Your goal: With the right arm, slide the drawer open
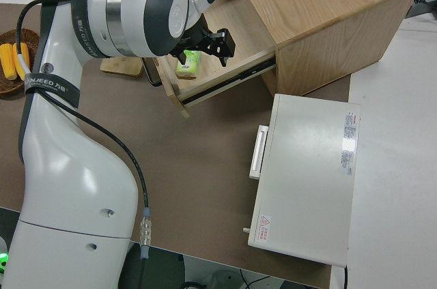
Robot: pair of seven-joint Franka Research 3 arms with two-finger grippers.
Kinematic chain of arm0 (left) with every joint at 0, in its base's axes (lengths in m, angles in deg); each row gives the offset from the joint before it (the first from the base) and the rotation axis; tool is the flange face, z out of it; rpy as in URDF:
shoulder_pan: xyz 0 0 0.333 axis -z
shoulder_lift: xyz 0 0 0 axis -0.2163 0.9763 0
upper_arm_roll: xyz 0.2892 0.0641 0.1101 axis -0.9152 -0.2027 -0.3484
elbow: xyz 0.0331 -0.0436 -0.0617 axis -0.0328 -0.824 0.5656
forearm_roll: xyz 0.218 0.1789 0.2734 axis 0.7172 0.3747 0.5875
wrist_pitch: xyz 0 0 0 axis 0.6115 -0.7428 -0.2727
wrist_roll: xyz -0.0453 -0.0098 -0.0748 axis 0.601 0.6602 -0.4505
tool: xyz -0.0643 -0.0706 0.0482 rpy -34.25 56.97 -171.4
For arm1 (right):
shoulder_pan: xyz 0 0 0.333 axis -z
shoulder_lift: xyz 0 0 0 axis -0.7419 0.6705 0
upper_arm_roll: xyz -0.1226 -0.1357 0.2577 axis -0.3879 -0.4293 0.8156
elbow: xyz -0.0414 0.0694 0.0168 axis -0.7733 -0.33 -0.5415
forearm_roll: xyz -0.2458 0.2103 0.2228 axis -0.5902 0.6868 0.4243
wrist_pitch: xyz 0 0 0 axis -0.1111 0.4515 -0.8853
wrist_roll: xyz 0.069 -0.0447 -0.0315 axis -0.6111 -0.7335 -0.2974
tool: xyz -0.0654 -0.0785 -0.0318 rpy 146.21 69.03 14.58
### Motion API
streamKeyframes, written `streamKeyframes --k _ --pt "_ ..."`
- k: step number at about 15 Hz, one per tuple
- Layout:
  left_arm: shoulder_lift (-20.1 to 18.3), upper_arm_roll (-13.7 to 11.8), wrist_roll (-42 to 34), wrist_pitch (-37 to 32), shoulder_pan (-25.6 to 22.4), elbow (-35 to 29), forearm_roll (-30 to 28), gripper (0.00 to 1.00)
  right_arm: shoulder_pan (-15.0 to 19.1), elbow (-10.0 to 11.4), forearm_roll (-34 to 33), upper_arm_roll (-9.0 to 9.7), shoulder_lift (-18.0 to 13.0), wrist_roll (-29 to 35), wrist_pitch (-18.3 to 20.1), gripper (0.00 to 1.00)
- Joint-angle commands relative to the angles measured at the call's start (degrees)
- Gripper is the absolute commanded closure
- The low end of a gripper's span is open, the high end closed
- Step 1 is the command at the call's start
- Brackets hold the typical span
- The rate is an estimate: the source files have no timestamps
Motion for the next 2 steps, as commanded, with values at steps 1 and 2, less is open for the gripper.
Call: streamKeyframes --k 1,2 --pt "-0.25 -0.01 0.6 -1.03 0.39 0.58 1.02 0.01 0.66 0.03 -0.7 0.6 -0.07 1.39 -0.93 0.011" --pt "-0.25 -0.01 0.6 -1.03 0.39 0.58 1.02 0.01 0.66 0.02 -0.52 0.6 -0.07 1.39 -0.93 0.011"
